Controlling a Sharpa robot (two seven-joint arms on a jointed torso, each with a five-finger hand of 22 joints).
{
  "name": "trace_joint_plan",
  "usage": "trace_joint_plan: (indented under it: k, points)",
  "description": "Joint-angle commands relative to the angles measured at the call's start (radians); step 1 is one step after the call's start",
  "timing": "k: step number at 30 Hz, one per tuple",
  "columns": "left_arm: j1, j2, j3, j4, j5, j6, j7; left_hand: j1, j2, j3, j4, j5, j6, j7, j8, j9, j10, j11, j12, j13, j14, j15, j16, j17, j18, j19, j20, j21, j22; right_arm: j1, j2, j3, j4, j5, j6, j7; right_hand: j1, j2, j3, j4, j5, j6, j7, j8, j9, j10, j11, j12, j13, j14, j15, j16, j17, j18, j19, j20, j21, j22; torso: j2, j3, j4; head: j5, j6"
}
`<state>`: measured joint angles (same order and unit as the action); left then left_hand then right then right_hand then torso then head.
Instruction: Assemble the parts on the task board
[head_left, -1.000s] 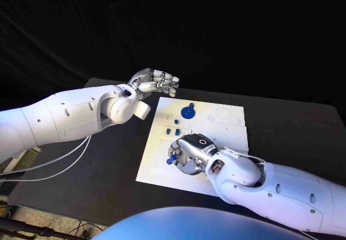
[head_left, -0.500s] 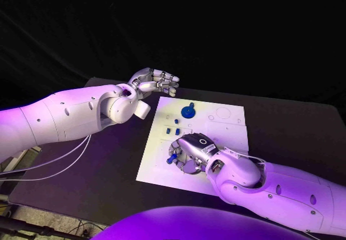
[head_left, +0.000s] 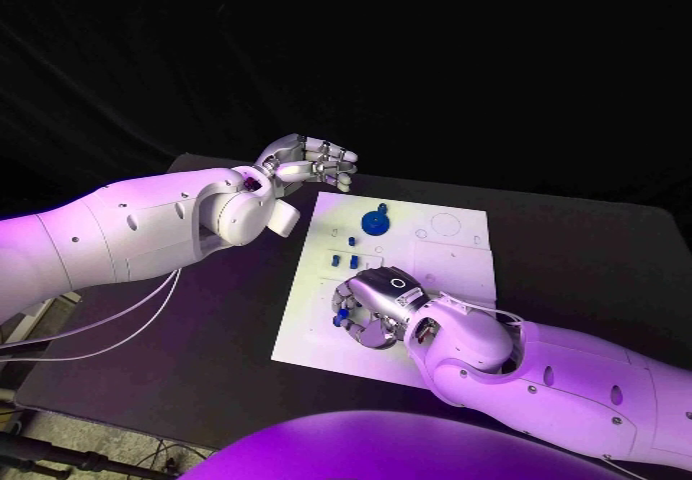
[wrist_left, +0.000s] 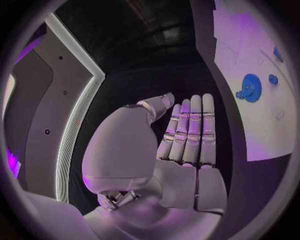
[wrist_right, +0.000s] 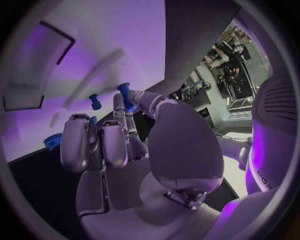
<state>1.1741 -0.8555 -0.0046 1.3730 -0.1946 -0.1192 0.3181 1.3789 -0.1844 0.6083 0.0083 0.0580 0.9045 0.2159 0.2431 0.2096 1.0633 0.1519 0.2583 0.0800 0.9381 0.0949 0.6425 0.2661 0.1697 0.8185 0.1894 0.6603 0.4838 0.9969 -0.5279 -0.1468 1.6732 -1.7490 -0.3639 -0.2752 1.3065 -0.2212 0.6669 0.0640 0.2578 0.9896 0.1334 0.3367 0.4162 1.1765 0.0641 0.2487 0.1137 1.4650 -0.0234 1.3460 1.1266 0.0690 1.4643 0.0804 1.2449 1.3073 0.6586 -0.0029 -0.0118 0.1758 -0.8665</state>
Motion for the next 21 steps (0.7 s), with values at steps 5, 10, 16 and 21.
trace_joint_plan:
  k: [5,10,16,21]
  points:
    - [0.0,0.0,0.001,0.003,0.006,0.014,0.003,0.0,0.003,-0.005,-0.002,-0.003,-0.005,0.0,0.002,-0.001,-0.009,-0.001,0.003,0.001,-0.008,0.002,-0.001,0.001,0.01,0.002,0.002,-0.007,-0.001,-0.001,0.002,0.0,0.006,-0.02,-0.012,-0.018,0.0,-0.025,0.008,0.008,0.004,-0.05,0.002,-0.055,-0.006,-0.004,0.002,-0.005,0.008,0.021,0.01,0.001,-0.001,-0.005,0.0,0.007,-0.007,0.173,0.0,0.0003,0.0002,0.0,0.0]
    - [0.0,-0.001,0.001,0.004,0.006,0.015,0.002,-0.001,0.003,-0.006,-0.001,-0.003,-0.006,0.0,0.002,-0.002,-0.011,0.0,0.004,0.002,-0.009,0.003,-0.001,0.004,0.01,0.003,0.002,-0.01,-0.002,-0.001,-0.001,0.0,0.014,-0.02,-0.045,-0.015,0.001,-0.037,0.013,0.01,0.004,-0.097,0.0,-0.095,-0.018,-0.001,-0.007,-0.004,0.015,0.021,0.003,0.003,0.0,-0.005,0.002,0.003,-0.006,0.175,0.0,0.0012,-0.0001,0.001,0.0]
    - [0.0,-0.002,0.001,0.004,0.006,0.016,0.001,-0.001,0.003,-0.006,-0.001,-0.003,-0.006,0.0,0.002,-0.002,-0.011,0.0,0.004,0.002,-0.009,0.003,-0.001,0.004,0.01,0.003,0.002,-0.01,-0.002,-0.001,-0.013,0.0,0.03,-0.012,-0.1,-0.002,0.001,-0.054,0.013,0.013,0.004,-0.155,-0.002,-0.14,-0.035,-0.002,-0.009,-0.005,0.023,0.023,0.001,0.008,0.006,-0.006,0.004,0.0,-0.003,0.177,0.0,0.0014,-0.0004,0.001,0.0]
    - [0.0,-0.002,0.001,0.004,0.006,0.016,0.001,-0.001,0.003,-0.006,-0.001,-0.003,-0.006,0.0,0.002,-0.002,-0.011,0.0,0.004,0.002,-0.009,0.003,-0.001,0.004,0.01,0.003,0.002,-0.01,-0.002,-0.001,-0.026,0.0,0.043,0.001,-0.127,0.009,0.0,-0.058,0.011,0.015,0.004,-0.16,-0.002,-0.145,-0.037,-0.008,-0.007,-0.009,0.023,0.024,0.002,0.011,0.011,-0.007,0.006,0.0,0.001,0.178,0.0,0.0012,-0.0005,0.0,0.001]
